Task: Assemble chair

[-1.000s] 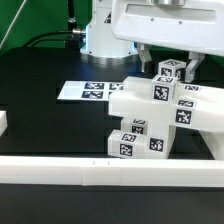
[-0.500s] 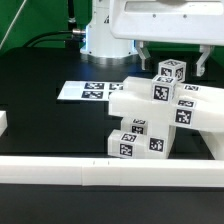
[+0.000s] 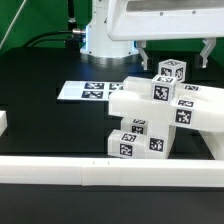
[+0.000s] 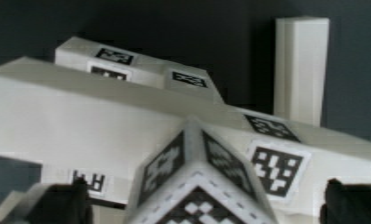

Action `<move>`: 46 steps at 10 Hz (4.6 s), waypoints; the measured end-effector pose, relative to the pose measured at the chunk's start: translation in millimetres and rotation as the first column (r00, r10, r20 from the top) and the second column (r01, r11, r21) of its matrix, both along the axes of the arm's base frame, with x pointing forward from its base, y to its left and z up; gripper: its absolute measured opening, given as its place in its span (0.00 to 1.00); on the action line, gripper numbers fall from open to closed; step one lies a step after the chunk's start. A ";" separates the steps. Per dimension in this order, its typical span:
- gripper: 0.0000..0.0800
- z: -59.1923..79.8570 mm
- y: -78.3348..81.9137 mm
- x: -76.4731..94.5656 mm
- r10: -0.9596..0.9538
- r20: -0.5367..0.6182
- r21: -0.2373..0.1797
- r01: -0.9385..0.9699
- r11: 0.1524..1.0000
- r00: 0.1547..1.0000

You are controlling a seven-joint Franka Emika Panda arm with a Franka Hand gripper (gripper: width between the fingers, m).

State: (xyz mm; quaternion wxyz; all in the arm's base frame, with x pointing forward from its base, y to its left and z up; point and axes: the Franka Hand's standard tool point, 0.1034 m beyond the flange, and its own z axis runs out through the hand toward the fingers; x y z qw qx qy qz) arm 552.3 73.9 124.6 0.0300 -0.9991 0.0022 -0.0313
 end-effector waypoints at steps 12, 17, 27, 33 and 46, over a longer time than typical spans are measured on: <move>0.35 -2.4 -3.4 0.8 0.528 0.009 -0.077 -0.526 0.847 0.849; 0.35 -2.7 -1.4 4.2 0.338 0.030 -0.080 -0.334 0.939 0.941; 0.36 -2.6 5.1 5.8 -0.379 0.045 -0.015 0.379 0.925 0.925; 0.36 -1.9 10.2 8.3 -0.692 0.020 0.063 0.689 0.722 0.722; 0.81 -3.3 16.7 11.3 -0.455 0.056 0.085 0.450 0.889 0.889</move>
Offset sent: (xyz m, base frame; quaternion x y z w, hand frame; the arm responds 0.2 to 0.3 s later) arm -0.0030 0.0095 -0.0018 0.0192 0.0036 -0.2289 0.9732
